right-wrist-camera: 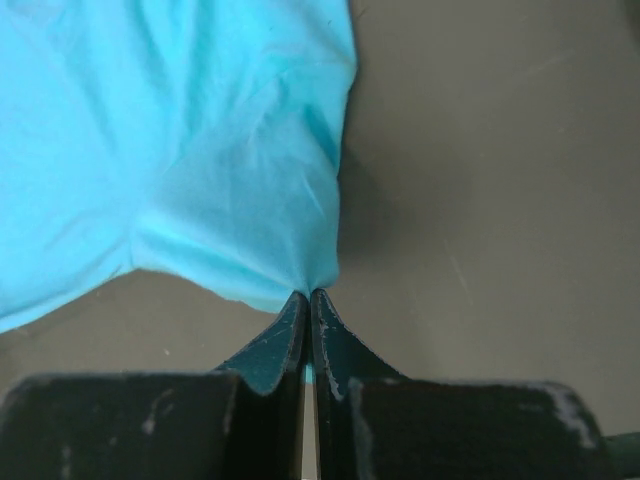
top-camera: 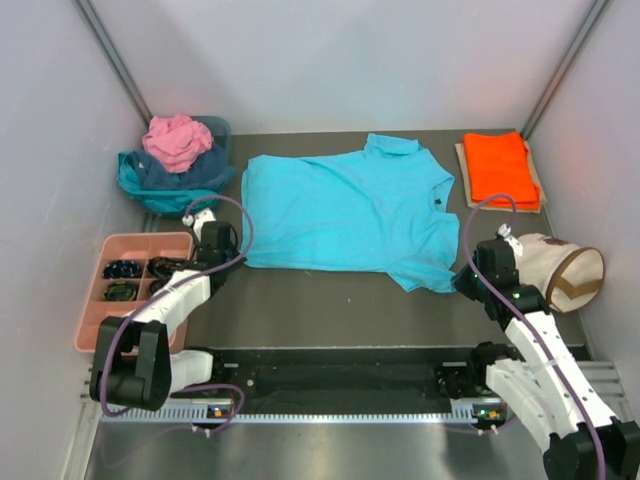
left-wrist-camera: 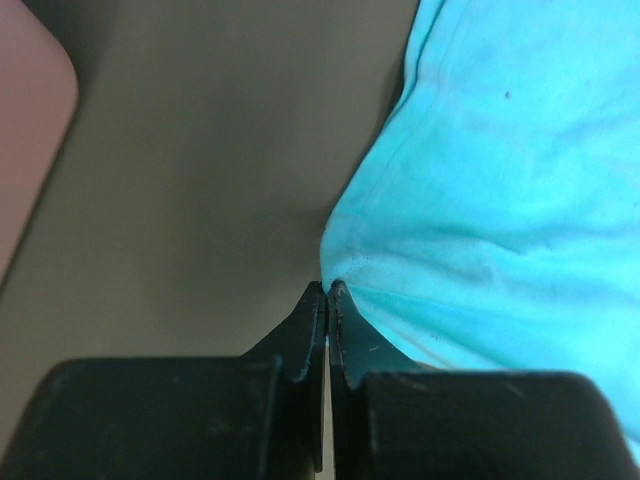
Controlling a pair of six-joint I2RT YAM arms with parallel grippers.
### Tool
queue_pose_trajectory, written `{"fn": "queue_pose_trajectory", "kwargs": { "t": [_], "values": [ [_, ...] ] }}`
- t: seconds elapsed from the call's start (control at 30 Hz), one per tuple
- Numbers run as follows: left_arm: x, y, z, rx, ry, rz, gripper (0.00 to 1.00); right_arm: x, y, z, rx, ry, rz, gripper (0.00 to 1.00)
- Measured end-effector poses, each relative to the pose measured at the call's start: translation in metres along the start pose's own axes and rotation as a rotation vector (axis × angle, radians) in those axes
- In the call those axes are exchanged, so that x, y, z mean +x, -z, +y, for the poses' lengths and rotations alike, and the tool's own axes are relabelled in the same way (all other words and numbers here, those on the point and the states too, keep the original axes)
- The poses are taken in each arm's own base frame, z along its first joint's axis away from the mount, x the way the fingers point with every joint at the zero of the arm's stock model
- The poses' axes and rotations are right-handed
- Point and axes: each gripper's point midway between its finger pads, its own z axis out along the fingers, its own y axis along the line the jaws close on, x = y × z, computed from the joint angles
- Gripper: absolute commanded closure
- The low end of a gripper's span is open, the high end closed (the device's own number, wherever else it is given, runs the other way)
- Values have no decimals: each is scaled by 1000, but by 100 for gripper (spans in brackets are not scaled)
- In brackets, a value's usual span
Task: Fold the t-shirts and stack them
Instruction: Flatten the tshirt out
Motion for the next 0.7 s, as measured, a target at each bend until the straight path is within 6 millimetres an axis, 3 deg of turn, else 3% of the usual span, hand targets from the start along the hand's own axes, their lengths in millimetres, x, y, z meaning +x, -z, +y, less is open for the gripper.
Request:
{"fn": "queue_pose_trajectory", "kwargs": {
  "t": [0.17, 0.47, 0.7],
  "values": [
    [-16, 2, 1, -37, -12, -36, 100, -11, 3, -8, 64, -4, -38, 100],
    [-9, 5, 17, -109, -40, -11, 100, -26, 12, -13, 132, 2, -69, 100],
    [-11, 20, 21, -113, -40, -12, 100, -17, 26, -13, 104, 0, -36, 100]
  ]
}}
